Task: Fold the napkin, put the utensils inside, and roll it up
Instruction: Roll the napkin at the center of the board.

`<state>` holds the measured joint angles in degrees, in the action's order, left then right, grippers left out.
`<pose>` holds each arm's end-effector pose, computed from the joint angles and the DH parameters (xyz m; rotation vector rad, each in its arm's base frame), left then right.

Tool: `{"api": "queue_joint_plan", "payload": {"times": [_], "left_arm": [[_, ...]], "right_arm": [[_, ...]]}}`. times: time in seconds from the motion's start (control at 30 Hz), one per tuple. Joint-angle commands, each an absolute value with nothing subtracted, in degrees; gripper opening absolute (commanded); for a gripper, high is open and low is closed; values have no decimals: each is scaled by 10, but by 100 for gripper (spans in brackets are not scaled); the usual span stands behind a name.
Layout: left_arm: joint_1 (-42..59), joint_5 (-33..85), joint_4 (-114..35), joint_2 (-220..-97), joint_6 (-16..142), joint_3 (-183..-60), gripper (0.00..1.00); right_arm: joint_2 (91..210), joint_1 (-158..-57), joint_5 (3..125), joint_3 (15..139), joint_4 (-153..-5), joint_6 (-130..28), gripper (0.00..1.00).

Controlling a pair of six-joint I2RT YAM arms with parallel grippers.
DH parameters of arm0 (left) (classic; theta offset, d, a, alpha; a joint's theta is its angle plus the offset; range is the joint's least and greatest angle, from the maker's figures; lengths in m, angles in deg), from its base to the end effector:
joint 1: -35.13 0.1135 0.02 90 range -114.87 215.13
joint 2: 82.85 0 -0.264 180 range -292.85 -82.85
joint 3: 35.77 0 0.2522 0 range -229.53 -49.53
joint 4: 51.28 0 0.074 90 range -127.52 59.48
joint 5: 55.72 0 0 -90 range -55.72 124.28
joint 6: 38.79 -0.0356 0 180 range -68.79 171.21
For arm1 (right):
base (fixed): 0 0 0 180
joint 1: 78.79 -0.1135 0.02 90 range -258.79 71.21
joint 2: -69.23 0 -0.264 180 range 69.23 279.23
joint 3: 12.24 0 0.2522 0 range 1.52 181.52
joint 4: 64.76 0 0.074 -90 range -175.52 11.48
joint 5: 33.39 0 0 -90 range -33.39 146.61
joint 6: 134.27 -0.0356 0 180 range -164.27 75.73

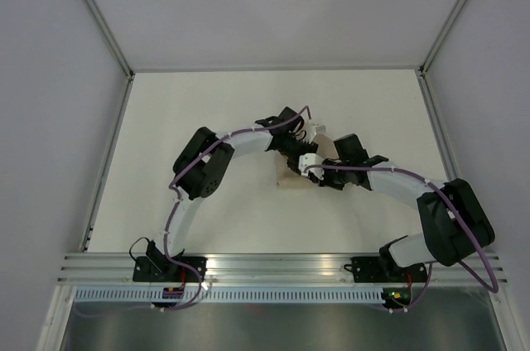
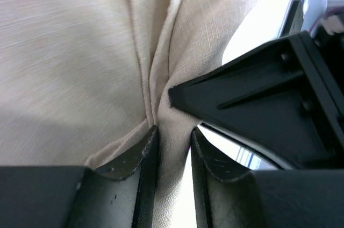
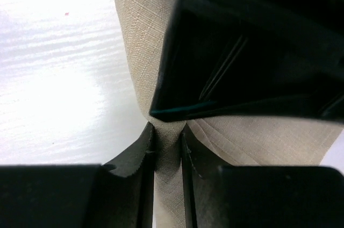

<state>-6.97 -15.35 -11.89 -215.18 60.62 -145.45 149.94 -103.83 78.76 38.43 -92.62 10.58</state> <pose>0.3350 -0.3393 0.1258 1.0704 2.5326 -1.4330 0.2231 0.1191 0.1572 -1.7072 1.8200 0.2869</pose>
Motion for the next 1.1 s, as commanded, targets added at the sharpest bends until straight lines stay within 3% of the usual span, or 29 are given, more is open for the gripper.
{"api": "queue_joint_plan", "payload": {"times": [0.0,0.43,0.6,0.73,1.07], "left_arm": [[-30,-104,-233,-2054,721,-1402,34],[1,32,-418,-1912,754,-1236,35],[1,129,-545,-1814,748,-1096,35],[-20,179,-617,-1768,690,-1034,37],[-152,319,-607,-1763,428,-1009,46]], "right_arm": [[1535,-1009,830,416,-1006,115,4],[1655,-962,898,539,-1142,156,2],[1727,-942,924,615,-1224,180,2],[1769,-933,931,658,-1262,187,1],[1850,-931,934,736,-1324,185,1]]}}
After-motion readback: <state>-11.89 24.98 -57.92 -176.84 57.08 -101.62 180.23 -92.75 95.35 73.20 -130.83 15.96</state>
